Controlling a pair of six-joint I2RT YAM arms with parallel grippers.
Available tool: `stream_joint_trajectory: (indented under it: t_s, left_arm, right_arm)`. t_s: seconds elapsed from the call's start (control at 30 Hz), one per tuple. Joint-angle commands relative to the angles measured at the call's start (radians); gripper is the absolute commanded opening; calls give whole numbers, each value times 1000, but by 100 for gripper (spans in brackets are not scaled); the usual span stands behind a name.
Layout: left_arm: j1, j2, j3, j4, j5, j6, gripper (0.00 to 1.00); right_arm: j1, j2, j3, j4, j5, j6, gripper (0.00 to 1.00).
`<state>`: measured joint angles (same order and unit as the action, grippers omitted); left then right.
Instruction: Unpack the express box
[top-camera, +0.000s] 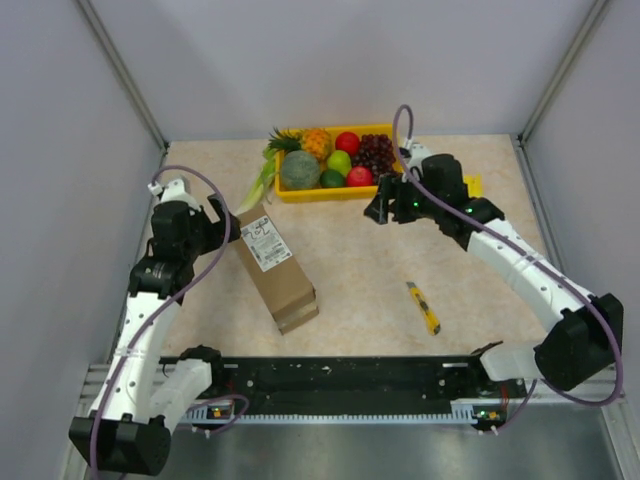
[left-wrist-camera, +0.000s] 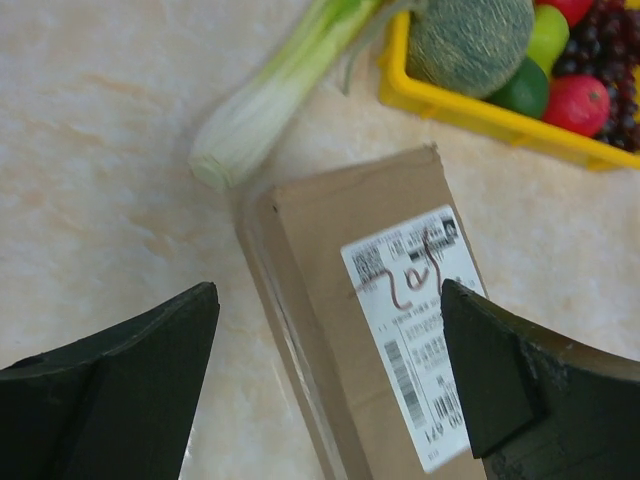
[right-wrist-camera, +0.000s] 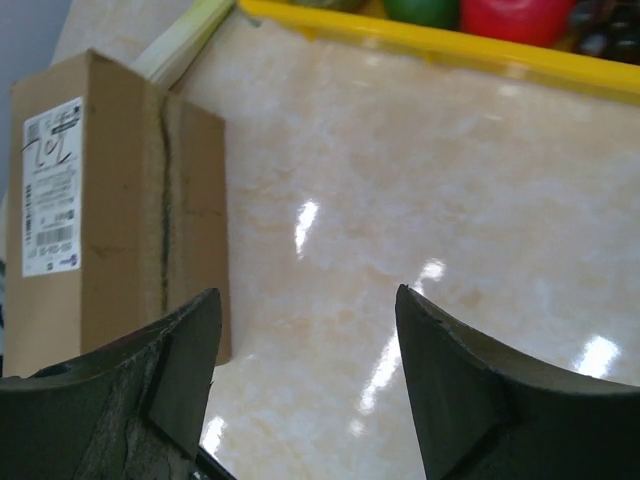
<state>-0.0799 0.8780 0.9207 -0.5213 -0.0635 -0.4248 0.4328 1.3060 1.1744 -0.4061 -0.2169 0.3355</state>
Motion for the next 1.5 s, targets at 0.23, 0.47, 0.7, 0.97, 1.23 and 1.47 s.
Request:
stream_joint_trajectory:
  t_s: [0.23,0.47,0.7,0.97,1.23,1.47]
  left_arm:
    - [3,-126,-230,7,350,-241,91]
    - [2,-129,-305,116,576,-296,89]
    - [2,-131,-329,136,662,-270,85]
    - [2,-83,-341,210,772,-285,75]
    - [-46,9,-365,409,953,-353,73]
    - [-213,114,-306,503,868,-345,75]
  right_arm:
    - [276,157,18,386,-324,158,75]
    - [368,312,120,348,-374,91,73]
    - [414,418,159,339,-342,85,67]
    - [429,369,108,326,-303,115,58]
    - [431,293,62,239,-231,119,57]
    - [432,222,21,173,-102,125,57]
